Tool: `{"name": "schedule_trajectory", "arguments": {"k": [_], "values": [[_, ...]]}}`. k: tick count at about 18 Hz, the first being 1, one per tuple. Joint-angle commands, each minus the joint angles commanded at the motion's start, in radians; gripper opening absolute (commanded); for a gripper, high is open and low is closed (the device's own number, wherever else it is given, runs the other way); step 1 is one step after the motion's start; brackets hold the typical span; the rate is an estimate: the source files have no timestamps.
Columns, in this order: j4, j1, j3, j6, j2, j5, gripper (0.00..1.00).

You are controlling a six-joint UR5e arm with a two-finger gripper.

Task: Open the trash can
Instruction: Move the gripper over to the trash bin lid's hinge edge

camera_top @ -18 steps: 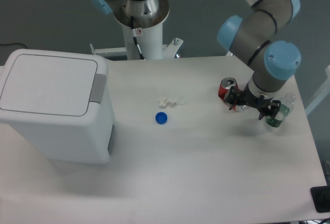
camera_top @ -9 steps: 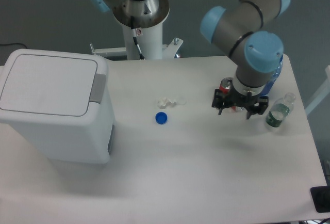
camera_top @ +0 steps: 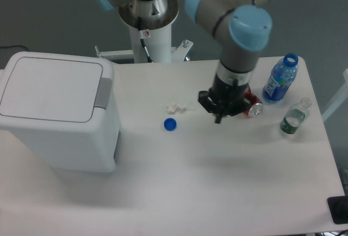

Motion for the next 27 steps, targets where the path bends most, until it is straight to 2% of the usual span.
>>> {"name": "schedule_trajectory", "arguments": {"k": [6,12,17,27], "values": [[-0.025,-0.034,0.009,-0.084,0.058,-0.098,0.04],[-0.023,-0.063,0.012,-0.192,0.103,-0.207,0.05],[-0.023,-0.138,0.012,-0.268,0.112,-0.219,0.05],[-0.026,-0.149,0.011,-0.302,0.163,-0.273,0.05]]}}
